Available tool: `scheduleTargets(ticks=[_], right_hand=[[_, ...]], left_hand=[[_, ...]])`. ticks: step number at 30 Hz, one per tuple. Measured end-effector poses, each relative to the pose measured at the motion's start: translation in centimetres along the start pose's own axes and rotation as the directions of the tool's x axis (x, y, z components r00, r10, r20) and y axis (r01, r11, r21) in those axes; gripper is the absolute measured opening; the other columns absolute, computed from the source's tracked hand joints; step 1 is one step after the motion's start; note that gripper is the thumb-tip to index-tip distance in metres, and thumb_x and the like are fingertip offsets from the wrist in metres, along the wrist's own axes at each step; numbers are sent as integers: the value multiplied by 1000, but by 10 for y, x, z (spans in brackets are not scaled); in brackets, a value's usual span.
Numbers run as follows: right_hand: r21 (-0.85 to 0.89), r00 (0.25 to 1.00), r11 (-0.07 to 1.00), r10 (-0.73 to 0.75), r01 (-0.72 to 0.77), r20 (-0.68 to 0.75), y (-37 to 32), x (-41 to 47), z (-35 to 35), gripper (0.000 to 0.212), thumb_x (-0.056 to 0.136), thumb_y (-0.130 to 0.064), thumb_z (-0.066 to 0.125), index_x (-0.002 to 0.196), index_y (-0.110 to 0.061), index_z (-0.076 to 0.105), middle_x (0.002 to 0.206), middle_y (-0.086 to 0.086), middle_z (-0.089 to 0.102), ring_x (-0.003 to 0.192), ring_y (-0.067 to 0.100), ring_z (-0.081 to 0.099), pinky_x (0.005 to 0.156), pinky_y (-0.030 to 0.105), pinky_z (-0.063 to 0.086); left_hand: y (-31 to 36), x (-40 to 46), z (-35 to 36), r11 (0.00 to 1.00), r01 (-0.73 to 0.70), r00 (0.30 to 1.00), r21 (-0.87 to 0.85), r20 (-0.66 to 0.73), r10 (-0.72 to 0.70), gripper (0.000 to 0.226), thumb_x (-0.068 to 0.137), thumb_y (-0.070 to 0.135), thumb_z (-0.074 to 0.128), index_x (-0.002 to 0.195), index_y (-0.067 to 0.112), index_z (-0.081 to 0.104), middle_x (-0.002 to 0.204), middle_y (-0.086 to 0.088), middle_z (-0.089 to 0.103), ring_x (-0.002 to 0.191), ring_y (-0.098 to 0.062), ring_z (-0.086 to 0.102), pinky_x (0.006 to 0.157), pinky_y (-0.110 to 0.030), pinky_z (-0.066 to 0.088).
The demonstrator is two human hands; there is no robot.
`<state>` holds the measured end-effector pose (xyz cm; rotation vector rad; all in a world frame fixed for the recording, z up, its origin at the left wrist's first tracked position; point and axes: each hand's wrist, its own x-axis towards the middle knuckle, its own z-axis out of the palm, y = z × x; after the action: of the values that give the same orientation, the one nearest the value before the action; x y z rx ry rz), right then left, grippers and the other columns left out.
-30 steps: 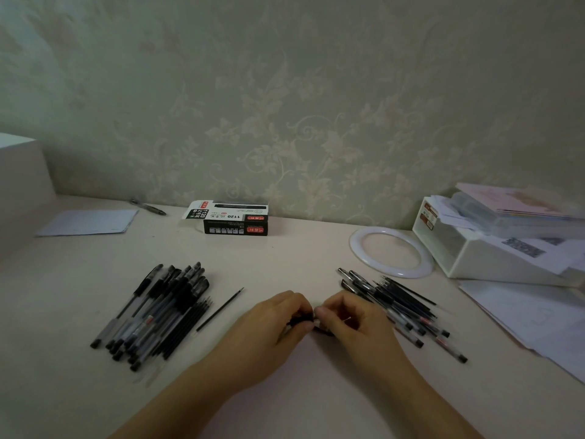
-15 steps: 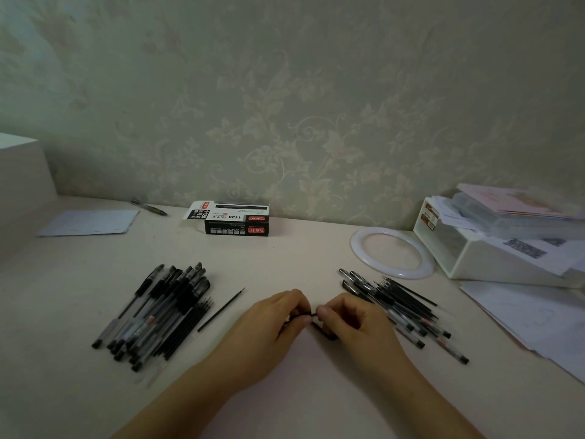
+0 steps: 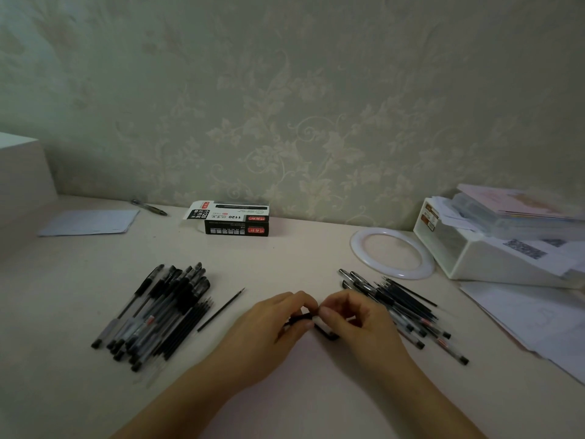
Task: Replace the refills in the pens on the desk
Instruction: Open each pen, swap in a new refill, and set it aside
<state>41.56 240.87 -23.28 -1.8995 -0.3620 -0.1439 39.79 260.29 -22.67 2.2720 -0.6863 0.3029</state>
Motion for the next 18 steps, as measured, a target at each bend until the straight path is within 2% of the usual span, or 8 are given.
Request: scheduleTargets(ticks=[3, 6, 10, 14, 18], right_hand=[[53, 998, 999, 14, -11, -62, -1, 1, -1, 20, 84, -15, 74, 82, -35, 71, 81, -9, 72, 73, 2, 63, 68, 11, 47], [73, 979, 997, 39, -24, -198, 0, 2, -4, 22, 83, -12, 74, 81, -34, 71, 79, -10, 71, 73, 1, 63, 68, 11, 47], [-117, 952, 993, -11, -26, -307, 3, -1, -6, 21, 81, -14, 73, 77, -34, 68, 74, -15, 67, 66, 3, 60, 62, 8, 45], [-396, 978, 918, -110, 32, -176, 6, -3, -3, 20, 79, -8, 71, 76, -28, 69, 74, -10, 64, 72, 6, 58, 64, 12, 45], [-455, 989, 889, -111, 54, -100, 9, -3, -3, 17, 83, -11, 71, 83, -28, 72, 81, -12, 61, 73, 2, 57, 68, 10, 43]], left_hand=[[1, 0, 0, 999, 14, 1000, 29, -7, -14, 19, 98, 34, 48, 115, 43, 50, 99, 20, 59, 86, -2, 57, 74, -30, 50], [0, 0, 0, 998, 30, 1000, 52, -11, -29, 21, 99, 36, 44, 117, 46, 48, 97, 20, 58, 85, -2, 57, 75, -33, 50], [-1, 0, -1, 996, 53, 999, 68, -12, -52, 24, 100, 32, 44, 120, 46, 48, 95, 18, 56, 83, -4, 57, 76, -35, 49], [-2, 0, -1, 995, 63, 998, 81, -12, -62, 30, 100, 29, 45, 124, 45, 52, 89, 21, 53, 81, 1, 52, 76, -30, 48], [-2, 0, 0, 993, 74, 997, 90, -2, -74, 34, 100, 28, 45, 127, 47, 52, 83, 23, 48, 78, 2, 48, 72, -26, 45]])
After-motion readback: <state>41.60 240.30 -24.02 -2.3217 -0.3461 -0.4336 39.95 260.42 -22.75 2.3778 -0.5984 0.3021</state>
